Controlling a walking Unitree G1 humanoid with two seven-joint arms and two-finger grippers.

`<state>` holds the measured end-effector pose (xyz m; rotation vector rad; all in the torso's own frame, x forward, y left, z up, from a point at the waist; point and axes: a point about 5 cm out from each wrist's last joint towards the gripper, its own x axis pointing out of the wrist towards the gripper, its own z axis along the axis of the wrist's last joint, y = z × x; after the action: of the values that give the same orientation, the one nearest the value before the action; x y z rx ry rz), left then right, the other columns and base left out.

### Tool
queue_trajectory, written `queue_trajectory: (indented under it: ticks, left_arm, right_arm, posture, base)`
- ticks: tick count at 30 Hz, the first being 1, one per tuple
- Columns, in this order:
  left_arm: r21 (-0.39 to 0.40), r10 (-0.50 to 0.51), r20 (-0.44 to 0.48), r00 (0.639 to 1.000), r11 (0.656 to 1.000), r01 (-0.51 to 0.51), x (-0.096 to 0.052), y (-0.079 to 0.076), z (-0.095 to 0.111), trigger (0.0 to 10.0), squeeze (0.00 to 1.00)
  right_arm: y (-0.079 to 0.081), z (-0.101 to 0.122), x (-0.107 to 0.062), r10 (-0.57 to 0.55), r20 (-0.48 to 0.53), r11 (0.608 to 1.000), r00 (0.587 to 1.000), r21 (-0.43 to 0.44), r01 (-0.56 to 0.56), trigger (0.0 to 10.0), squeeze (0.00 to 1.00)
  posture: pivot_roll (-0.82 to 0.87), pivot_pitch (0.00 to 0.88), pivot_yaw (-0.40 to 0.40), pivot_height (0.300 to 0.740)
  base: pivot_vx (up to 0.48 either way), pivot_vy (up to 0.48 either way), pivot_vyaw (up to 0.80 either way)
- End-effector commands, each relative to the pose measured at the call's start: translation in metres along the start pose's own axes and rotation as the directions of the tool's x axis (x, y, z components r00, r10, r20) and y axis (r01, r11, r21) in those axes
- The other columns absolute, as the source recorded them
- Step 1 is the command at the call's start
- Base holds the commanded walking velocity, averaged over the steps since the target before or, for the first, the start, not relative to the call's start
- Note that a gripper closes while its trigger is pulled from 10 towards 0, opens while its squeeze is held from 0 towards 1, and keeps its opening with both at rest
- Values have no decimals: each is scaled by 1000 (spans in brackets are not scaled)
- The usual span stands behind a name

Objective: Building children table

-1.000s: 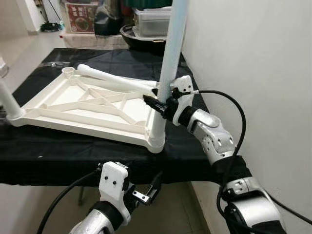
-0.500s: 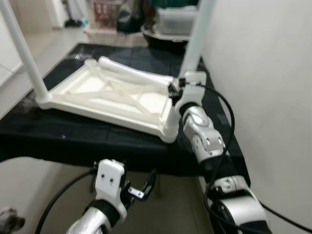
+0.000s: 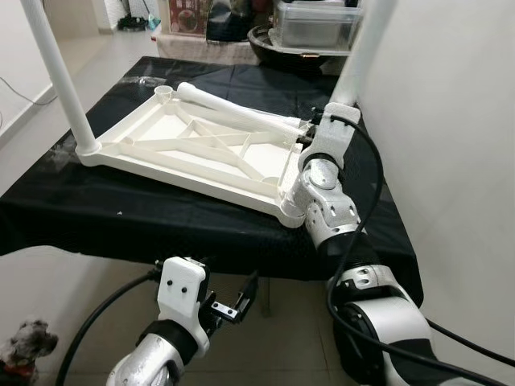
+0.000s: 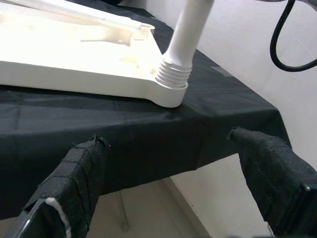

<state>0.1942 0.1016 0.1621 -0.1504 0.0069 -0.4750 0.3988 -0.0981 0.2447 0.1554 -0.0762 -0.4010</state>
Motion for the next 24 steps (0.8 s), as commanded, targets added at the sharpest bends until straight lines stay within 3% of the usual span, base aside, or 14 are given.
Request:
queue_trajectory:
  ticks: [1, 6, 12, 16, 24]
  left_arm:
    - [8, 13, -13, 1000, 1000, -13, 0, 2, -2, 10000, 0]
    - [14, 15, -15, 1000, 1000, -15, 0, 3, -3, 10000, 0]
    - [16, 13, -18, 1000, 1000, -13, -1, 3, -4, 10000, 0]
    - [15, 12, -17, 1000, 1000, -12, 0, 3, -5, 10000, 0]
    - [15, 12, -21, 1000, 1000, -12, -1, 3, -7, 10000, 0]
  right_arm:
    - [-21, -35, 1, -131, -97, 988, 987, -98, 121, 10000, 0]
    - [-12, -29, -9, -259, -42, 963, 965, -86, 255, 10000, 0]
    - [-1, -25, -16, -293, -38, 954, 955, -81, 289, 10000, 0]
    - [7, -24, -21, -290, -43, 955, 956, -73, 287, 10000, 0]
    - [18, -8, -20, -227, -36, 972, 973, 55, 228, 10000, 0]
  posture:
    - [82, 167, -90, 740]
    - [91, 154, -88, 740]
    - [93, 149, -88, 740]
    - [93, 149, -88, 740]
    - [96, 136, -92, 740]
  base:
    - [0, 0, 0]
    - [0, 0, 0]
    - [0, 0, 0]
    - [0, 0, 0]
    - [0, 0, 0]
